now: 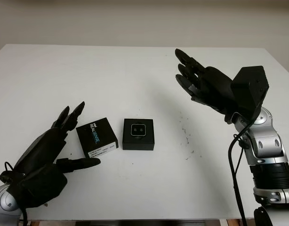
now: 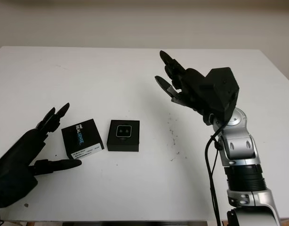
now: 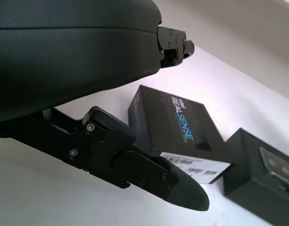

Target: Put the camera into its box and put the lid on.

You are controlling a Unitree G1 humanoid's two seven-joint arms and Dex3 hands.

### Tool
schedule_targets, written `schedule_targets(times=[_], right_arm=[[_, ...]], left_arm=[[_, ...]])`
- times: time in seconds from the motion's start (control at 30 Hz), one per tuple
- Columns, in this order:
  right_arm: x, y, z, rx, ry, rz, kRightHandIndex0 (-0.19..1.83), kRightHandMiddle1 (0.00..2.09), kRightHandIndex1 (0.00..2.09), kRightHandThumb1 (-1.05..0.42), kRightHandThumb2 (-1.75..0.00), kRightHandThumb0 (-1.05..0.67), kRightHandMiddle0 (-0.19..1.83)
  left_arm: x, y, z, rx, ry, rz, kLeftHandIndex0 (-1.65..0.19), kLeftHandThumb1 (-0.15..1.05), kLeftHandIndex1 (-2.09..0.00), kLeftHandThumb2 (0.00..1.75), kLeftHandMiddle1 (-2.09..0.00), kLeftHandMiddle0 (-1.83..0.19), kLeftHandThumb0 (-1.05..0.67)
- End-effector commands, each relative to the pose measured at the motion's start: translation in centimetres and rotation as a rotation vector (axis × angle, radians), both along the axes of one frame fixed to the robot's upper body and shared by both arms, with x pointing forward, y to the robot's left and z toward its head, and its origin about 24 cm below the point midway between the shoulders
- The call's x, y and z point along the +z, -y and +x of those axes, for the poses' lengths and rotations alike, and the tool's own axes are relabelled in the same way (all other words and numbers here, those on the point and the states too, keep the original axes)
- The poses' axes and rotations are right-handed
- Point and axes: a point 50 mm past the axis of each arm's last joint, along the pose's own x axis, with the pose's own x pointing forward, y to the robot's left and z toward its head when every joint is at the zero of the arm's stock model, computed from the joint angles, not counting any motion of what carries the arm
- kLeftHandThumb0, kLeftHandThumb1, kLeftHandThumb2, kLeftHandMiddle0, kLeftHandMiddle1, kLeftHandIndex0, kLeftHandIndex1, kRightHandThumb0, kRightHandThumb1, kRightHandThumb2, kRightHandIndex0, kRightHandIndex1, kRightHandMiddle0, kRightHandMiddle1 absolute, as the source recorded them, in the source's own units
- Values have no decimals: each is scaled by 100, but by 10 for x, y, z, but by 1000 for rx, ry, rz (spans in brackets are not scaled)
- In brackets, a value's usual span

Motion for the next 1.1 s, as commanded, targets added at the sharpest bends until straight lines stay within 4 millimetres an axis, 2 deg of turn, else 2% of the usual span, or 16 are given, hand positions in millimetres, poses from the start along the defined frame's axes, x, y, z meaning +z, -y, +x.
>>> schedule_targets(times=[0.0, 0.1, 0.3, 0.47, 0.67, 1.07], right_arm=[[2, 3, -2, -8, 3, 24, -15, 5, 4, -105, -48, -64, -13], [2, 4, -3, -8, -4, 53, -17, 4, 4, -105, -50, -62, -15], [1, 5, -3, -13, -1, 75, -17, 5, 4, -105, -51, -63, -16], [0, 8, -2, -9, -19, 145, -19, 2, 2, -105, -53, -58, -19], [0, 11, -1, -2, -5, 150, -19, 0, 0, -105, -53, -59, -19], [1, 12, -1, -17, 8, 130, -19, 0, 0, -105, -53, -59, -19]], left_arm=[[-1, 3, 4, -9, 3, 6, -1, 90, -9, 7, -5, -11, -84], [-4, 5, 6, -14, -20, 5, 6, 93, -5, 7, -2, 1, -89], [-10, 9, 12, -4, -33, -24, 12, 91, -4, 5, -3, 12, -83], [-15, 9, 17, 7, -36, -47, 11, 92, -5, 6, -5, 11, -85], [-18, 7, 20, 28, -58, -79, 8, 91, -7, 5, -6, 8, -86], [-21, 8, 20, -8, -102, -27, -5, 85, -9, 4, -7, -1, -74]])
